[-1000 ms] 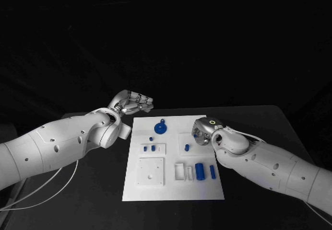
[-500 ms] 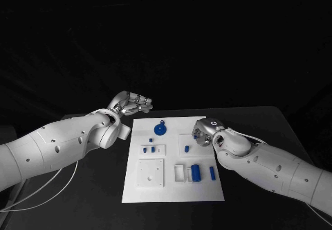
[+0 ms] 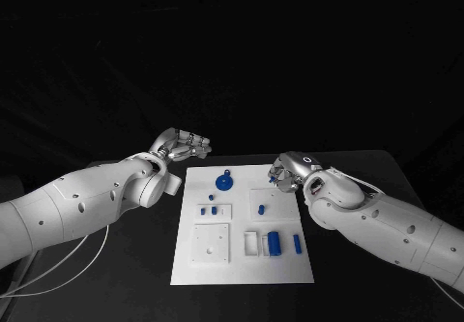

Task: Assemble the parts on the task board

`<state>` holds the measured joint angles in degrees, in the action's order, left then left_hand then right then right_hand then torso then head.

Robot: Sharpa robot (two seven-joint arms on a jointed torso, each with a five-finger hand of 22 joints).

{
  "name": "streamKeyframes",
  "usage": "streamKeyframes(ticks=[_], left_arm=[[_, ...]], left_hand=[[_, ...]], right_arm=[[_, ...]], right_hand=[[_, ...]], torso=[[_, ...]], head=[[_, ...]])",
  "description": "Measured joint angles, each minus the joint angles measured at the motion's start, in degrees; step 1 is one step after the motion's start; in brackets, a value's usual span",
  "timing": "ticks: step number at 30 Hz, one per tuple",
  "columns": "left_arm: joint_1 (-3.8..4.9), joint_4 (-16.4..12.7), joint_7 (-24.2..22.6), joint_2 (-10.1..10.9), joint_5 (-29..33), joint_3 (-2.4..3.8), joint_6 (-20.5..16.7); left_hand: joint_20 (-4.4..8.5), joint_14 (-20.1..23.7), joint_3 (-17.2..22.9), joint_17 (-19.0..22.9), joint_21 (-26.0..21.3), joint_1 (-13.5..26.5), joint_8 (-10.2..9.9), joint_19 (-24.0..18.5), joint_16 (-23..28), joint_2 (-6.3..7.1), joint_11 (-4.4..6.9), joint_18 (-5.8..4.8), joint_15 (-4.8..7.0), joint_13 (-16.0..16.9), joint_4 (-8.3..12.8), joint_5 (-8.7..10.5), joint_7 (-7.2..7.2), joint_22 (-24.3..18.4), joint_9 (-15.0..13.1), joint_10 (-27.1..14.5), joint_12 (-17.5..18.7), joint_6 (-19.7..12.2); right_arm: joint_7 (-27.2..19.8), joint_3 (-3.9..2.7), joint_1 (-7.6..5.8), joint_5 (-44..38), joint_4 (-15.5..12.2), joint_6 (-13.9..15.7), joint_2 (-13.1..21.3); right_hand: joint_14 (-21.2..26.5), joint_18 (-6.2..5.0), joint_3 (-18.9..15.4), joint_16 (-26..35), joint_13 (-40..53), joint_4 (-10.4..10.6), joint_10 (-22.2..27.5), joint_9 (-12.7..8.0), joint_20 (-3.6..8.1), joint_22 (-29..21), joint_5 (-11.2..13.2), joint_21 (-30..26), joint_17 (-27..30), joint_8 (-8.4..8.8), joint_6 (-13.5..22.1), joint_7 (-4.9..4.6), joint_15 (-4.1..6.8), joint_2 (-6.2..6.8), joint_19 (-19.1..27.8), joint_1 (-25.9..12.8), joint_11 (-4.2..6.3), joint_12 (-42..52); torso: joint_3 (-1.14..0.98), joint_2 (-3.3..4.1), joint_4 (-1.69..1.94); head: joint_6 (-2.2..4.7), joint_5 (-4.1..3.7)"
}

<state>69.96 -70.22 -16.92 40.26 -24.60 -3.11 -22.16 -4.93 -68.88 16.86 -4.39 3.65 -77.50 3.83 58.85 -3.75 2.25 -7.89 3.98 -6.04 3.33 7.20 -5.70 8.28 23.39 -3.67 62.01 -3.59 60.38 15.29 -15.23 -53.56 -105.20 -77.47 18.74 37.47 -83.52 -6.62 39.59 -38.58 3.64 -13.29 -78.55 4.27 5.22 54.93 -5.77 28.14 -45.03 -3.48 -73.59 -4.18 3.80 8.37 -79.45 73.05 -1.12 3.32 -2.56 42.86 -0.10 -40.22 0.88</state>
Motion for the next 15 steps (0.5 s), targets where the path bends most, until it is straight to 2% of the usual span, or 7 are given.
streamKeyframes(ticks=[6,10,13,15], left_arm=[[0.0,0.22,0.0,-0.01,0.37,0.0,0.0],[0.0,0.36,0.0,-0.04,0.55,0.0,0.0],[0.0,0.54,0.0,-0.16,0.7,0.0,0.0],[0.0,0.69,0.01,-0.34,0.76,-0.01,0.0]], left_hand=[[0.02,0.0,0.0,0.0,0.0,0.0,0.0,0.35,0.0,0.0,0.0,-0.01,0.0,0.0,0.0,0.0,0.0,-1.61,0.0,0.0,0.0,0.0],[0.02,0.0,0.0,0.01,0.0,0.0,0.0,0.35,0.0,0.0,0.0,0.0,0.0,0.0,0.0,0.0,0.0,-1.61,0.0,0.0,0.0,0.0],[0.02,0.0,0.0,0.01,0.0,0.0,0.0,0.35,0.0,0.0,0.0,0.0,0.0,0.0,0.0,0.0,0.0,-1.61,0.0,0.0,0.0,0.0],[0.02,0.0,0.0,0.01,0.0,0.0,0.0,0.35,0.0,0.0,0.0,0.0,0.0,0.0,0.0,0.0,0.0,-1.61,0.0,0.0,0.0,0.0]], right_arm=[[-0.49,-0.34,0.21,1.48,-3.0,0.04,0.5],[-0.76,-0.38,1.03,2.14,-5.47,0.03,0.62],[-0.85,-0.2,1.47,2.31,-7.2,0.0,0.42],[-0.89,0.33,1.7,2.31,-8.29,-0.01,0.04]], right_hand=[[0.0,-0.11,-0.22,-0.01,0.0,-0.22,0.0,0.0,-0.01,1.75,-0.3,-1.75,0.17,0.01,0.0,0.0,0.0,0.0,-0.81,0.0,0.0,0.0],[0.0,-0.19,-0.22,-0.21,0.0,-0.22,0.01,-0.01,-0.01,2.18,-0.3,-2.19,0.17,0.02,0.01,0.0,0.0,-0.18,-0.81,-0.18,0.0,0.0],[0.0,-0.21,-0.55,-0.23,0.0,-0.23,0.01,-0.01,-0.1,2.92,-0.3,-2.94,0.23,0.04,0.02,-0.01,0.0,-0.22,-1.3,-0.22,0.0,0.0],[0.0,-0.22,-0.55,-0.23,0.0,-0.23,0.01,-0.01,-0.11,3.13,-0.3,-3.09,0.23,0.05,0.02,-0.01,0.0,-0.22,-1.32,-0.22,0.0,-0.01]], torso=[[0.04,0.04,0.03],[0.06,0.04,0.06],[0.08,0.04,0.07],[0.1,0.03,0.06]], head=[[-0.08,0.46],[-0.27,0.85],[-0.44,1.32],[-0.52,1.71]])
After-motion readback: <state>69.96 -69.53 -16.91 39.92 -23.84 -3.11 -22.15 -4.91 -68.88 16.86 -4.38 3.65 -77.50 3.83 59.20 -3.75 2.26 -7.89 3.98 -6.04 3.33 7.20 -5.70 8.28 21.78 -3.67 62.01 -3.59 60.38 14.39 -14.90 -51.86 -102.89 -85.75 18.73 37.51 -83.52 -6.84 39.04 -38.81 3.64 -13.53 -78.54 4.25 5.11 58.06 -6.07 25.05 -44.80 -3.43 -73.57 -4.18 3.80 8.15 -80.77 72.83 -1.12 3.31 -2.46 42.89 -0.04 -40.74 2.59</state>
